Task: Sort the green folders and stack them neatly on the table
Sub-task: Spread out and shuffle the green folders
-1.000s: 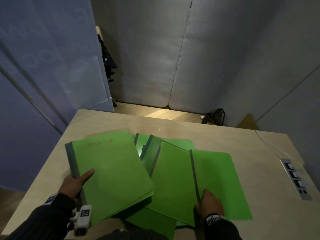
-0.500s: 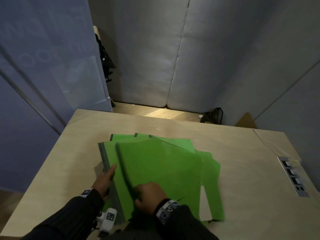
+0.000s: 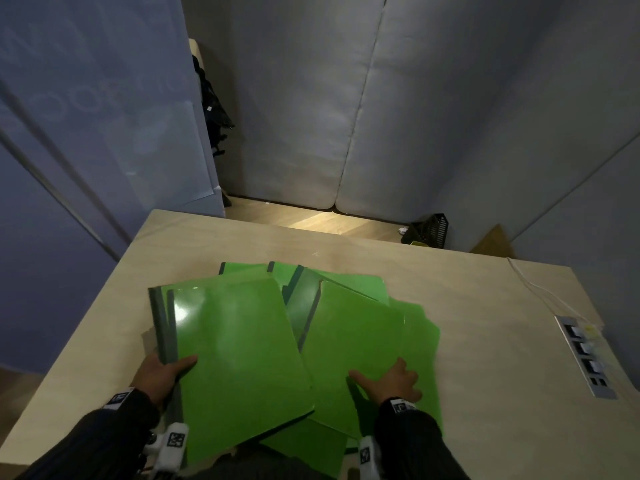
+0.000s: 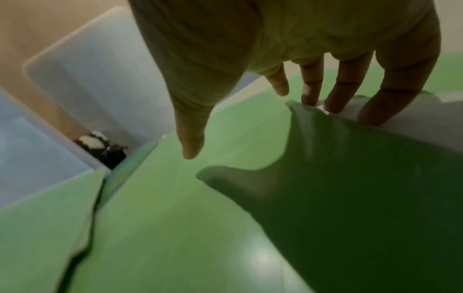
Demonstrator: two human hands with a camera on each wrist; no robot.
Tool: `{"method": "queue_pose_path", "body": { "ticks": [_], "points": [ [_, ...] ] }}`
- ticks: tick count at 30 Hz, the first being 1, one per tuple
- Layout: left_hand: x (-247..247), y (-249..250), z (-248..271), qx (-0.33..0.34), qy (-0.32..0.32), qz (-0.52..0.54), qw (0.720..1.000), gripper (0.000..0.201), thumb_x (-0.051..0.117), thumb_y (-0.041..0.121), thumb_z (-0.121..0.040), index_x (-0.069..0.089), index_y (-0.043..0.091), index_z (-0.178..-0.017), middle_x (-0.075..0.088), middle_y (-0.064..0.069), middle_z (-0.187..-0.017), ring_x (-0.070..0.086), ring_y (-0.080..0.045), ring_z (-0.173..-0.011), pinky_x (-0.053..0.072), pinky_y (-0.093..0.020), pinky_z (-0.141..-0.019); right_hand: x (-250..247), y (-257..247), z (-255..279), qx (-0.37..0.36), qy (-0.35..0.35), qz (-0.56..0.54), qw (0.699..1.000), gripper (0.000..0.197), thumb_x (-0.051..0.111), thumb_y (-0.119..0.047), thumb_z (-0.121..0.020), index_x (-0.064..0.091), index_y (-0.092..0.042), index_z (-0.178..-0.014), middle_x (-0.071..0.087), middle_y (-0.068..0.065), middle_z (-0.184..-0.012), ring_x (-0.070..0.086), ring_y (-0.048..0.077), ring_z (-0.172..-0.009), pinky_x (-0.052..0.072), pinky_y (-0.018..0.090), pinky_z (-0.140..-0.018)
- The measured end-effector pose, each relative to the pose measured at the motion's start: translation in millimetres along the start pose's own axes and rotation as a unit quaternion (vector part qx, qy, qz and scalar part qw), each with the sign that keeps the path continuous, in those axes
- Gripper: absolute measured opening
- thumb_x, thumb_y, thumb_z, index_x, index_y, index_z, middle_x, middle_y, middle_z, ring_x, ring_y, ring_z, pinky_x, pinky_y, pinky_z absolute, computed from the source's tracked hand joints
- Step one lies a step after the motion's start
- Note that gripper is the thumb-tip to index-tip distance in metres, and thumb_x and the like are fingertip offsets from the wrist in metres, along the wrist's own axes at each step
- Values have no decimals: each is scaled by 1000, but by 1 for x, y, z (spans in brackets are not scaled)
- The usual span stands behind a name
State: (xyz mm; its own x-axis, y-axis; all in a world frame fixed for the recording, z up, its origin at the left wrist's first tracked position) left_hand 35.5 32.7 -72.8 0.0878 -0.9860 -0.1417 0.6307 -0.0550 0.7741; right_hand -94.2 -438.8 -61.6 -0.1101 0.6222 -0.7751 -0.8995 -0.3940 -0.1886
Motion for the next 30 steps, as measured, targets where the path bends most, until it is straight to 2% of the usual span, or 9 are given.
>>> {"method": "queue_pose_path", "body": {
  "ticks": [2, 5, 9, 11, 14, 18, 24, 27, 30],
  "points": [
    [-6, 8, 10, -2, 1, -4, 1000, 32, 79, 4, -84, 68, 2, -113, 74, -28, -103, 71, -48, -99, 50, -72, -100, 7, 1, 2, 0, 8, -5, 1000, 137, 78, -74, -44, 10, -22, -151, 29, 19, -148, 41, 46, -130, 46, 55, -99],
    [-15, 17, 16, 14, 7, -17, 1000, 33, 73, -2, -88, 65, -3, -120, 74, -27, -103, 71, -45, -98, 50, -70, -102, 4, 2, 1, 14, 16, -152, 988, 119, 91, -45, -51, 24, -12, -144, 50, 22, -137, 56, 45, -117, 54, 50, -93],
    [-18, 27, 19, 24, -9, -13, 1000, 38, 70, -5, -90, 60, 7, -124, 72, -19, -104, 69, -38, -99, 50, -56, -103, -43, 6, -6, -56, 87, -264, 959, 38, 78, -20, -78, 66, -6, -112, 70, 21, -113, 65, 40, -104, 51, 48, -97],
    [-20, 31, 18, 33, -18, -19, 999, 46, 72, -3, -89, 57, 10, -130, 69, -19, -114, 65, -40, -107, 48, -57, -107, -71, 6, -6, -118, 102, -315, 936, 9, 69, -16, -85, 67, -11, -91, 73, 16, -100, 68, 38, -95, 53, 54, -92],
    [-19, 34, 20, 42, -24, -14, 999, 42, 69, -7, -90, 55, 9, -127, 68, -20, -110, 65, -35, -98, 50, -49, -99, -112, -1, 5, -166, 58, -457, 872, 14, 58, -15, -93, 69, -17, -101, 76, 13, -97, 72, 36, -88, 56, 61, -85],
    [-12, 37, 28, 27, -24, 21, 999, 33, 60, -5, -97, 54, 9, -126, 68, -14, -98, 64, -30, -87, 49, -41, -88, -150, -37, 35, -235, -17, -557, 797, 26, 60, -14, -90, 65, -11, -115, 77, 8, -100, 73, 31, -91, 61, 46, -76],
    [12, 31, 31, -27, -70, 118, 990, 27, 44, 24, -109, 68, 13, -112, 82, -8, -91, 76, -24, -81, 61, -41, -74, -15, -119, 44, -267, -135, -321, 898, 17, 65, -13, -89, 65, -21, -104, 73, 10, -108, 68, 33, -103, 53, 50, -94],
    [27, 38, 41, 34, -80, 51, 995, 13, 64, 8, -99, 66, 10, -112, 73, -3, -100, 71, -15, -83, 61, -28, -63, 68, -139, 65, -270, -188, -124, 936, 25, 63, -34, -85, 56, -29, -108, 64, 1, -112, 63, 30, -107, 51, 46, -96],
    [25, 40, 44, 84, -47, -43, 994, 33, 75, -3, -88, 62, 9, -115, 72, 0, -91, 70, -15, -77, 55, -27, -65, 86, -142, 77, -292, -122, 68, 946, 58, 64, -45, -80, 45, -28, -132, 46, 6, -130, 48, 33, -121, 46, 46, -100]
  ]
}}
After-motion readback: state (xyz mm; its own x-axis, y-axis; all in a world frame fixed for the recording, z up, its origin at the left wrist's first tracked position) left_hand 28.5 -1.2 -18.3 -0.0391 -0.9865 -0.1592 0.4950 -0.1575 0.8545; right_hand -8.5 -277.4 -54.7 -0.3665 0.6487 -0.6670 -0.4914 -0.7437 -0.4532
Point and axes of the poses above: each hand's wrist, its own z-axis away from the middle knuckle, its own x-axis out of the palm, y = z × x, the point moved 8 cm from there along -z, towards the middle knuckle
